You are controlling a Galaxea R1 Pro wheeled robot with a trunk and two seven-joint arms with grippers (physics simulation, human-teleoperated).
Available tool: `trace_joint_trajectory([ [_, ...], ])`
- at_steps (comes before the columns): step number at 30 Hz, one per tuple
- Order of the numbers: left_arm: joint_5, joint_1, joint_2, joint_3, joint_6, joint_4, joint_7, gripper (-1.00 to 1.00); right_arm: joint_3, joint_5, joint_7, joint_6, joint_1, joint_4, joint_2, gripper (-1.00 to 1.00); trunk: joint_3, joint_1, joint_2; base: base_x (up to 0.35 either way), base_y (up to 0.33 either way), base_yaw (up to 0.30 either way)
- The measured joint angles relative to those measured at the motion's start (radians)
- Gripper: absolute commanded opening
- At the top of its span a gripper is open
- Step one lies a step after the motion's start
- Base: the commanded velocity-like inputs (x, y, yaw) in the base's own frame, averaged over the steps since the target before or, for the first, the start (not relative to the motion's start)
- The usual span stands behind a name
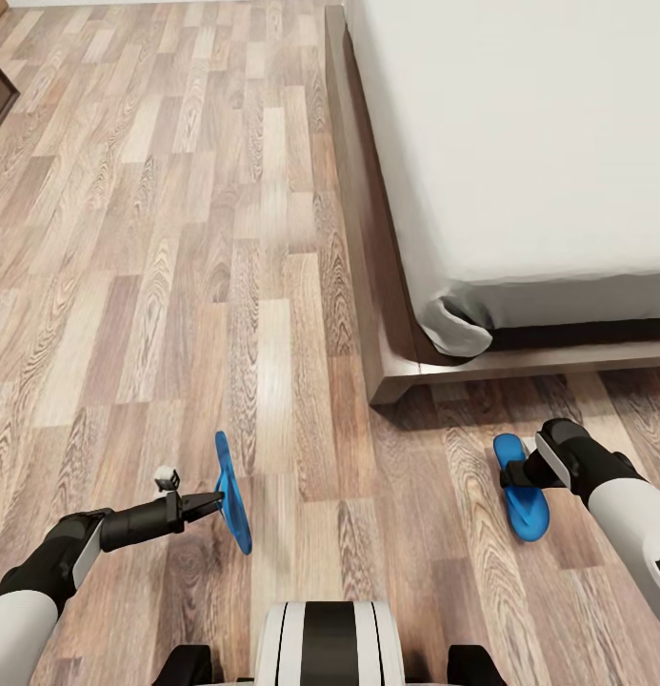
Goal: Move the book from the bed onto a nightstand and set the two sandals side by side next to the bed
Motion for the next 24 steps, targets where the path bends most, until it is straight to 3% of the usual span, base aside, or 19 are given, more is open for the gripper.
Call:
trace_joint_trajectory([
  [10, 0.001, 0.000, 0.000, 0.000, 0.000, 0.005, -0.042, -1.00, 0.000, 0.000, 0.000, 0.000, 0.000, 0.000, -0.001, -1.00, 0.000, 0.000, 0.000, 0.000, 0.000, 0.000],
  [18, -0.002, 0.000, 0.000, 0.000, 0.000, 0.005, -0.043, -1.00, 0.000, 0.000, 0.000, 0.001, 0.000, 0.000, -0.002, -1.00, -0.031, 0.004, -0.002, 0.000, 0.000, 0.000],
  [24, -0.002, 0.000, 0.001, 0.000, 0.000, 0.007, -0.042, -1.00, 0.000, -0.001, -0.001, 0.001, 0.000, 0.000, -0.002, -1.00, -0.031, 0.004, -0.002, 0.000, 0.000, 0.000],
])
